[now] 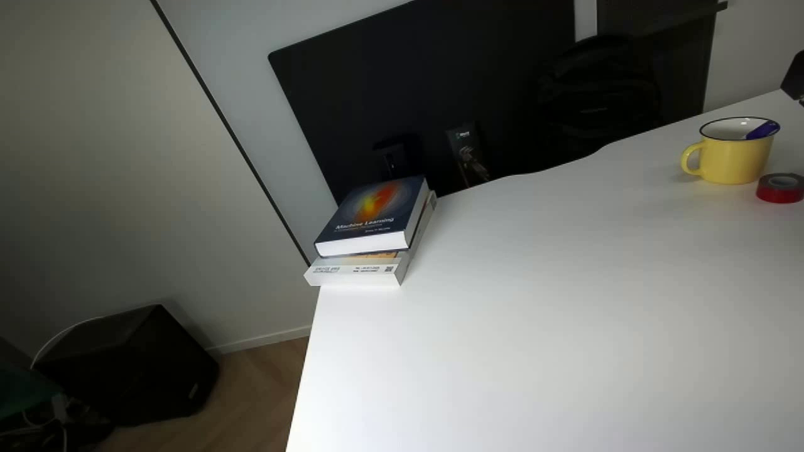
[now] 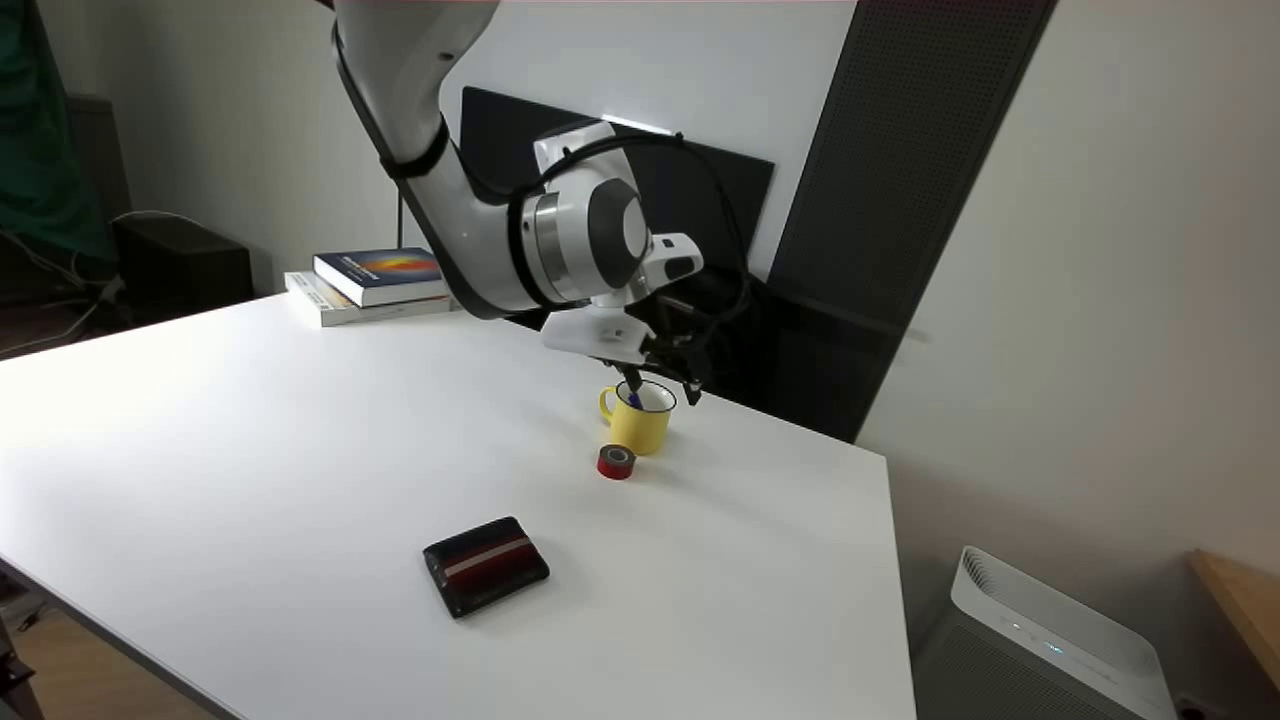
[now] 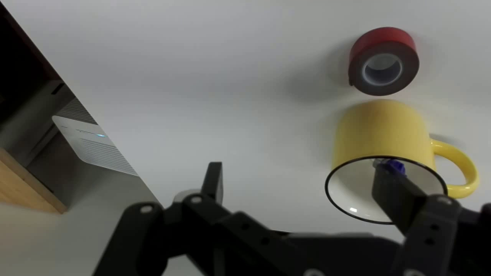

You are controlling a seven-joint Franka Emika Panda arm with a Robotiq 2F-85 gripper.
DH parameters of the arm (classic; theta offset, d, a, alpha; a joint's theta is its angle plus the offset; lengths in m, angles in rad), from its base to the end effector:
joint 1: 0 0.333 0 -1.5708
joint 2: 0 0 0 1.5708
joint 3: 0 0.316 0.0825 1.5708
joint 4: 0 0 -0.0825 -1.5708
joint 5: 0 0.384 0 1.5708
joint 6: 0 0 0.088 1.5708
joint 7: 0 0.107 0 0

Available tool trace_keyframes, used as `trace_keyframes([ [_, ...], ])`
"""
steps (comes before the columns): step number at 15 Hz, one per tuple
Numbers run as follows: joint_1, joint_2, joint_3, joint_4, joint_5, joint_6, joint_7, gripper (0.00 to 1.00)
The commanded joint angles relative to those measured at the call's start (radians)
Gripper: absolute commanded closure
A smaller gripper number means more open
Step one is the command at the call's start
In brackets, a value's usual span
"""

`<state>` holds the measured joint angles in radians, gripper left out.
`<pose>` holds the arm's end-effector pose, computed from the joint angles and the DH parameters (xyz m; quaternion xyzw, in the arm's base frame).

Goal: Remove the marker from the yellow cup and put it on the table

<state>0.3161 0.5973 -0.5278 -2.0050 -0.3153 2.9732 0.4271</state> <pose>0.6331 -0.0926 0.2312 0.9571 -0.0937 0.2178 0.1665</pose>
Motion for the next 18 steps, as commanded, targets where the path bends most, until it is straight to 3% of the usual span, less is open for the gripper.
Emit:
trace_keyframes([
  [1,0.005,0.003,-0.004,0.001,0.019,0.001,-0.017,0.0],
  [7,0.039,0.064,-0.022,0.012,0.017,0.035,-0.007,0.0],
  [10,0.084,0.104,-0.065,0.013,0.035,0.093,0.007,0.0],
  [18,0.178,0.208,-0.133,0.011,0.253,0.239,-0.053,0.0],
])
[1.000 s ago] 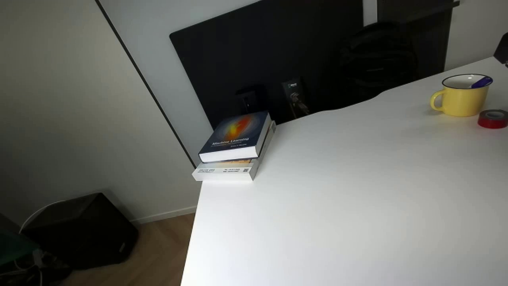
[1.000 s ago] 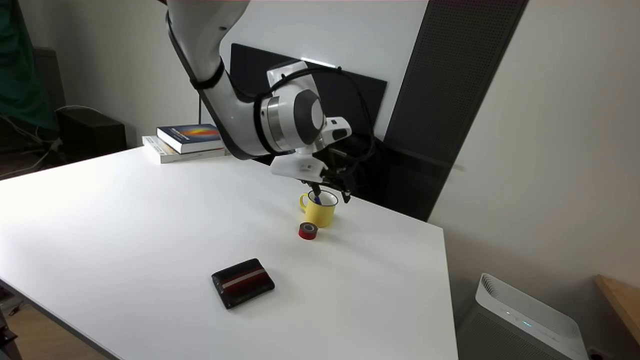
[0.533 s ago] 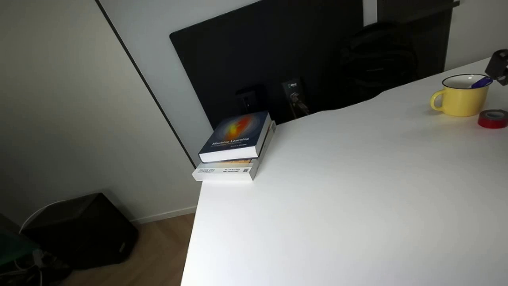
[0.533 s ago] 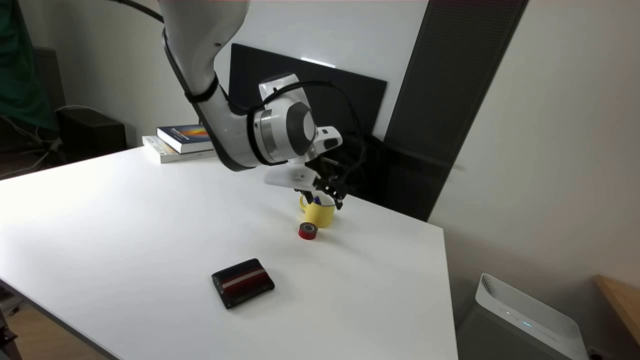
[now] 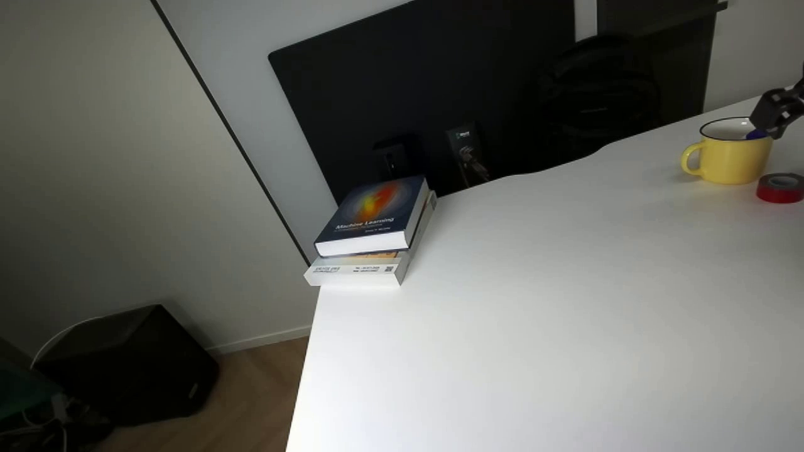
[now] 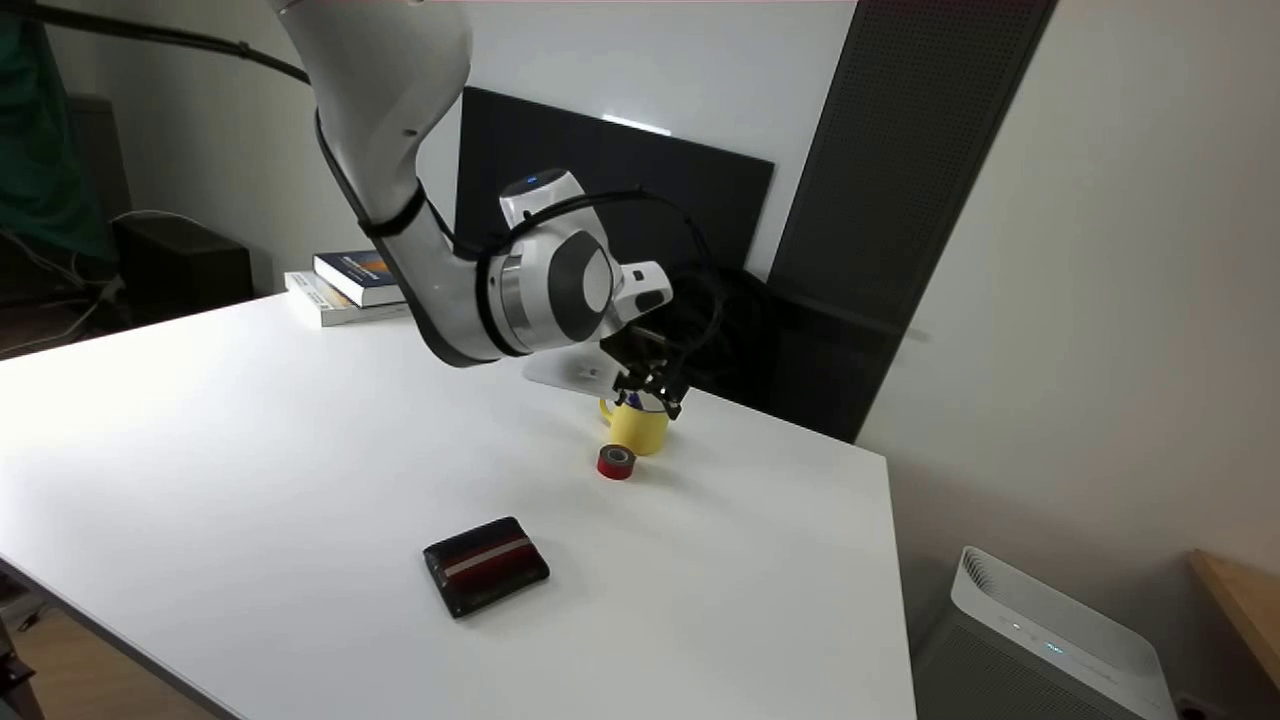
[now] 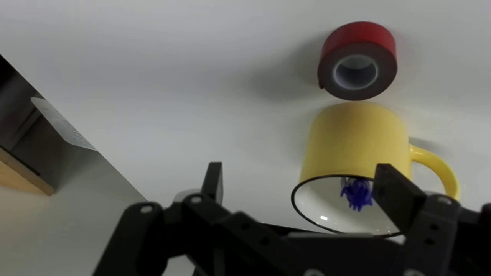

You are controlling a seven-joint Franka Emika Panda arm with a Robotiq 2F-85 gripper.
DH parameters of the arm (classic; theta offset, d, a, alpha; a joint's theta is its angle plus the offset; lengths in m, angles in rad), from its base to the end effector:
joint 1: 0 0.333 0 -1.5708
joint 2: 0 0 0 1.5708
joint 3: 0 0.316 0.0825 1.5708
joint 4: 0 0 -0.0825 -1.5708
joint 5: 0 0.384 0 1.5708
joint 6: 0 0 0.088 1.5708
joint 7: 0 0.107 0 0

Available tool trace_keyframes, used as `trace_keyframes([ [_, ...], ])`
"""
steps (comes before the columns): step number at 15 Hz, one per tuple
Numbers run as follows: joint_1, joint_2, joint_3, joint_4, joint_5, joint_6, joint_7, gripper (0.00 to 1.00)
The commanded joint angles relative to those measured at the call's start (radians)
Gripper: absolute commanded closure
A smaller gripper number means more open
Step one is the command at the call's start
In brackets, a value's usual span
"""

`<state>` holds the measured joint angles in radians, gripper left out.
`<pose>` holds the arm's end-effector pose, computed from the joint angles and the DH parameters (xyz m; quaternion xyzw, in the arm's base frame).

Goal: Remove the marker from the yellow cup and put it on the table

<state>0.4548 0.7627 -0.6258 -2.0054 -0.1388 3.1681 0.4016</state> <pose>0.6347 -0.0684 0.1857 0.9455 -0.0853 0.2653 0.1685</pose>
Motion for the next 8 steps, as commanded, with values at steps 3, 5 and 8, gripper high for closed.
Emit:
trace_keyframes([
  [3,0.034,0.062,-0.012,0.016,0.156,0.075,-0.074,0.0],
  [5,0.027,0.071,0.001,0.027,0.199,0.081,-0.097,0.0],
  [8,0.029,0.081,0.001,0.037,0.246,0.101,-0.125,0.0],
])
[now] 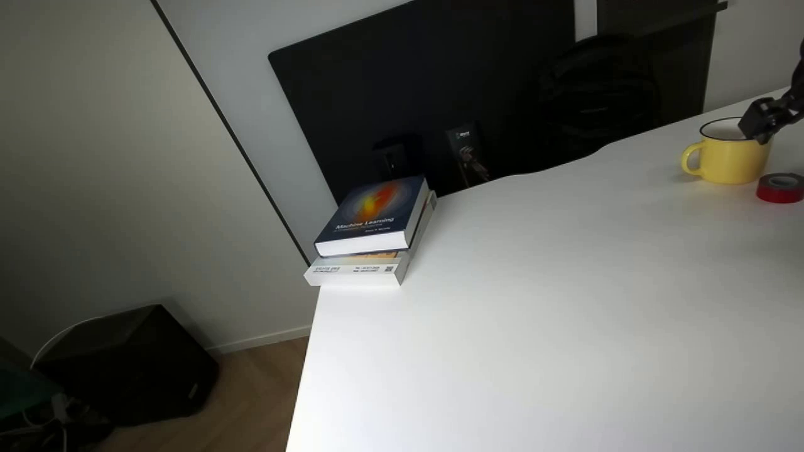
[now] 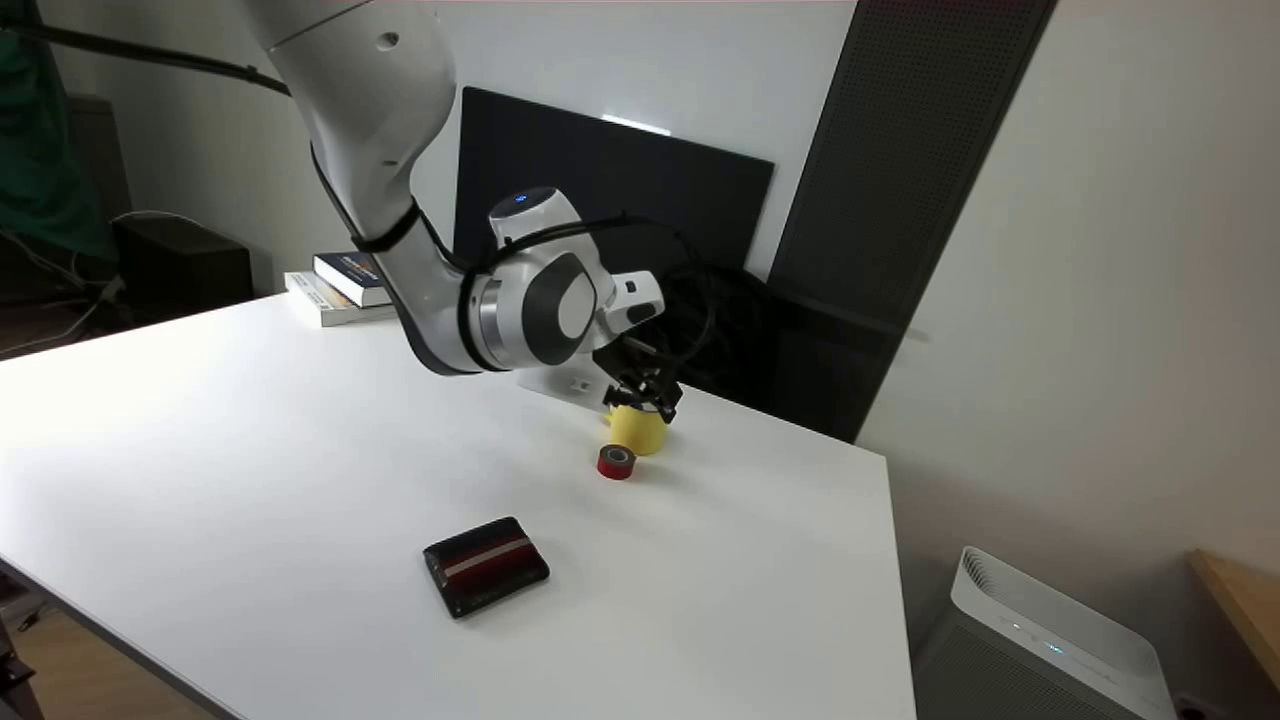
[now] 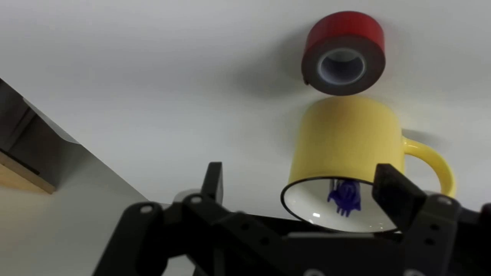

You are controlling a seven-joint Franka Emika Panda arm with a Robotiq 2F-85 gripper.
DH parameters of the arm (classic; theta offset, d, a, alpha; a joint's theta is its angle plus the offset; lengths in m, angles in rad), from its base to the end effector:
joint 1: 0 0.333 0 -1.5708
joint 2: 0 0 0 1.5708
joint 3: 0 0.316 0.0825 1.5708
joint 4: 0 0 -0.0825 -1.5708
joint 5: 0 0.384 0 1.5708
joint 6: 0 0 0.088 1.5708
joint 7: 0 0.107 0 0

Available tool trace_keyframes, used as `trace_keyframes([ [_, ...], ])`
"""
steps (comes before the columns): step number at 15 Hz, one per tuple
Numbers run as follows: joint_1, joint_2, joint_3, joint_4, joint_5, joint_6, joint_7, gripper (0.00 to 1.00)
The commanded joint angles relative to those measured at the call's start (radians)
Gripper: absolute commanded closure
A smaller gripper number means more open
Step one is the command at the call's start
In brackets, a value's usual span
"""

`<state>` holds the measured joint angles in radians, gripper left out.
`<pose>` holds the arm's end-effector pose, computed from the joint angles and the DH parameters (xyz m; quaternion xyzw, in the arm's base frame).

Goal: Remove the marker from the yellow cup and put it on the table

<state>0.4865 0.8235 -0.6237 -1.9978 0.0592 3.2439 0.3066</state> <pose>0.6356 -0.0627 0.1720 0.9376 -0.1008 0.2914 0.1605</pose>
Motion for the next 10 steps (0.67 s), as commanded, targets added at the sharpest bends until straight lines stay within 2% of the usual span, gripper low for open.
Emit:
trace_keyframes([
  [1,0.004,0.027,-0.008,0.033,0.063,0.036,-0.034,0.0],
  [7,-0.002,0.036,0.002,0.044,0.129,0.068,-0.076,0.0],
  [8,-0.003,0.036,0.005,0.044,0.137,0.066,-0.08,0.25],
  [9,-0.002,0.037,0.005,0.044,0.142,0.066,-0.082,0.26],
  [10,-0.003,0.038,0.007,0.044,0.147,0.064,-0.085,0.33],
])
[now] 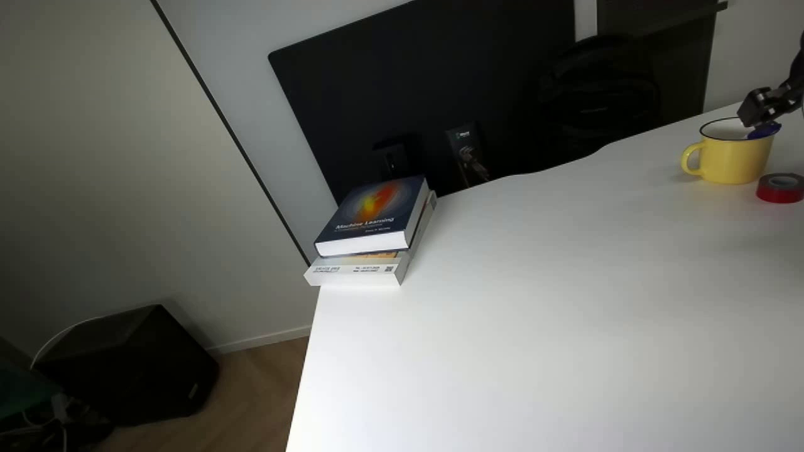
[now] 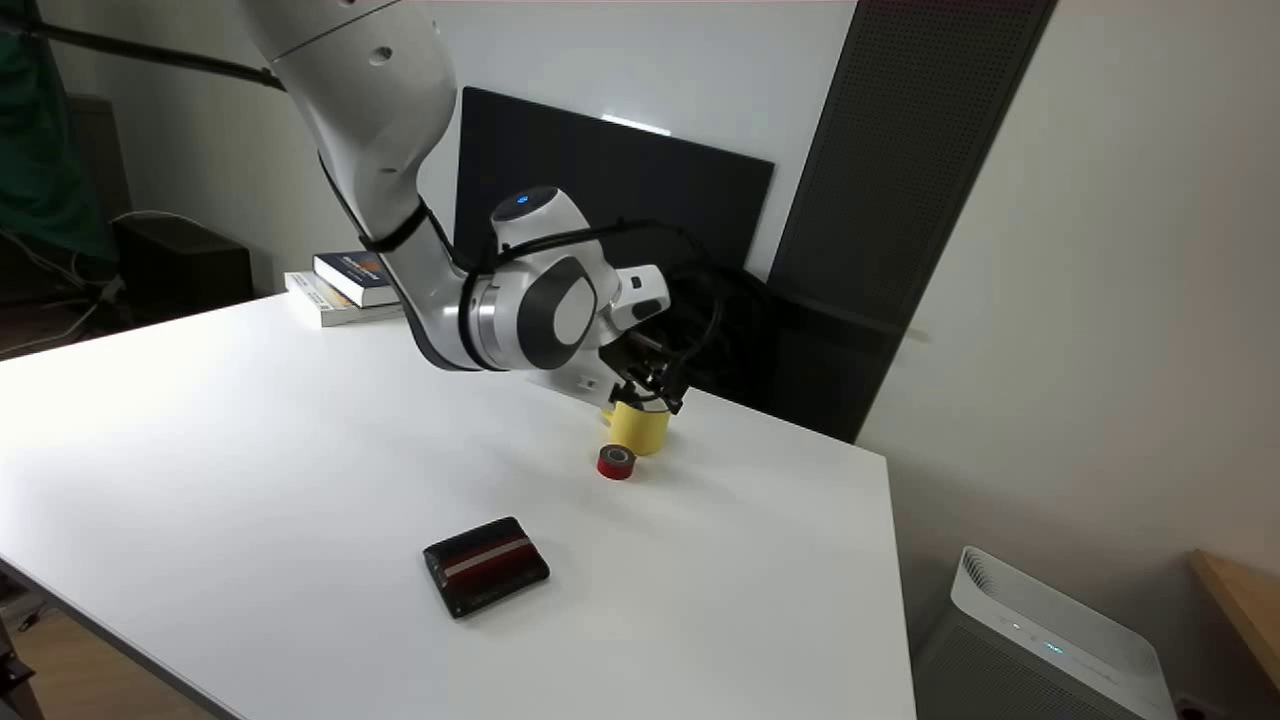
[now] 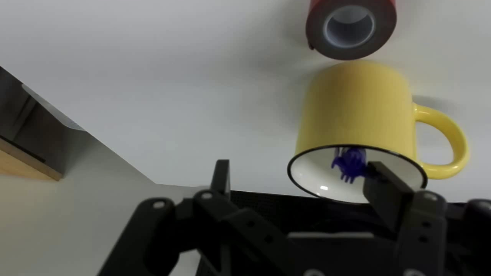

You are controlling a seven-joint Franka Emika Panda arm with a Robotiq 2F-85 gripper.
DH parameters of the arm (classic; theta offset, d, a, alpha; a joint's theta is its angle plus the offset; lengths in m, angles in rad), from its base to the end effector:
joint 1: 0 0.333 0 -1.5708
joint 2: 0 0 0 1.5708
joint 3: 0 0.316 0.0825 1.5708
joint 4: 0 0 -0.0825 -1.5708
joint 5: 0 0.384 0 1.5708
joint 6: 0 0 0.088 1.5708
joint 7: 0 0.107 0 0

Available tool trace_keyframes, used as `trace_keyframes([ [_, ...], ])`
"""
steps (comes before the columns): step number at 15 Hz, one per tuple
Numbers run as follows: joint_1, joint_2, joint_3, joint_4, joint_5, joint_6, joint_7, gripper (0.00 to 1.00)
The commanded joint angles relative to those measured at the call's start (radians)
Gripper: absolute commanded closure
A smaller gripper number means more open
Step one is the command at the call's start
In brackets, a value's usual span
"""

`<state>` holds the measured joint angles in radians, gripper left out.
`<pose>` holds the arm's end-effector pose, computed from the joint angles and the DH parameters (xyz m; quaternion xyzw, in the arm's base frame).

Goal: Remove the marker from the yellow cup and put it on the table

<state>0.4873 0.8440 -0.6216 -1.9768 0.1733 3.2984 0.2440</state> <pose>0.6417 -0.0670 0.1785 0.9263 -0.1134 0.3231 0.1572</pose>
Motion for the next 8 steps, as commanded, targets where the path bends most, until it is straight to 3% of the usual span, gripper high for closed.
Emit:
trace_keyframes([
  [1,-0.003,0.019,0.005,0.024,0.036,0.007,-0.026,0.4],
  [8,-0.01,0.02,0.015,0.023,0.043,0.002,-0.033,0.89],
])
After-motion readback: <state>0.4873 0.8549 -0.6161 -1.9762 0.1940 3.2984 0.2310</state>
